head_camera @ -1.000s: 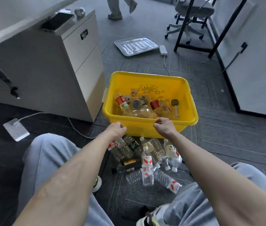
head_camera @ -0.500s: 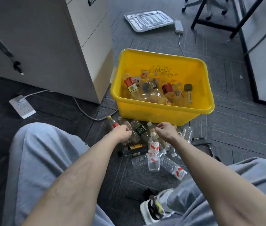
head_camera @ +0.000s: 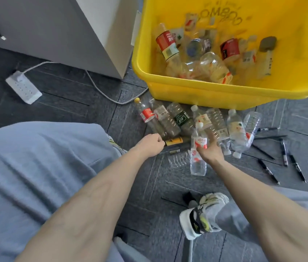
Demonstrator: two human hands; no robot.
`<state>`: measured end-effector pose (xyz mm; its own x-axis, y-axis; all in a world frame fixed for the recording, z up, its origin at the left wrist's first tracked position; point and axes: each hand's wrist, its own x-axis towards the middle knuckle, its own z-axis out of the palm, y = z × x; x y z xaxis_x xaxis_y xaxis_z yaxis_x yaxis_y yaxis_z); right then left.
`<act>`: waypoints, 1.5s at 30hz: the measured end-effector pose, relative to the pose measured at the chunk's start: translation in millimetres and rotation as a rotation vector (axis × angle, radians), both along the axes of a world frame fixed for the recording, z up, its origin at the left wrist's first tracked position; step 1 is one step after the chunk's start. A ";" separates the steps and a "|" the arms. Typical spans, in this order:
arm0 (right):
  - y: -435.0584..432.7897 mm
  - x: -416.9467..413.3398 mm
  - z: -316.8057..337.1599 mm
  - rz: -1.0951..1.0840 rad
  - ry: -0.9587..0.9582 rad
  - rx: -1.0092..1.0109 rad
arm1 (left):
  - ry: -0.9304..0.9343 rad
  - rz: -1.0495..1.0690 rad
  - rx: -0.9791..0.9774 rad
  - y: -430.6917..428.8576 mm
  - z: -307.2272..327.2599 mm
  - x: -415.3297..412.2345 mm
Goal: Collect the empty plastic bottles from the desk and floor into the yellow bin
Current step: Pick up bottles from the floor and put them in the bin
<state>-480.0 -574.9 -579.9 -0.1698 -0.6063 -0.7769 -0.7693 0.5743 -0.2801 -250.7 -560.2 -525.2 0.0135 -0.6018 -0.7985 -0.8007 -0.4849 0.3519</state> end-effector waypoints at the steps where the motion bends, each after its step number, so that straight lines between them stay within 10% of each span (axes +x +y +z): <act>1: -1.0 -0.8 -4.2 -0.008 0.010 0.014 | -0.002 -0.001 0.002 -1.9 -4.1 -1.5; 11: 5.0 -25.4 -120.5 -0.127 -0.080 0.116 | -0.089 -0.120 0.103 -2.7 -36.8 -14.8; 17: -7.7 -14.6 -21.9 -0.200 -0.141 0.090 | -0.080 -0.114 0.099 -4.7 -59.2 -32.9; 34: -2.7 -60.5 -7.0 -0.297 -0.261 0.131 | -0.181 -0.244 0.124 -16.4 -155.8 -67.0; 45: -20.0 -28.2 18.1 -0.211 -0.300 0.072 | -0.096 0.066 0.320 -3.6 -103.9 -46.8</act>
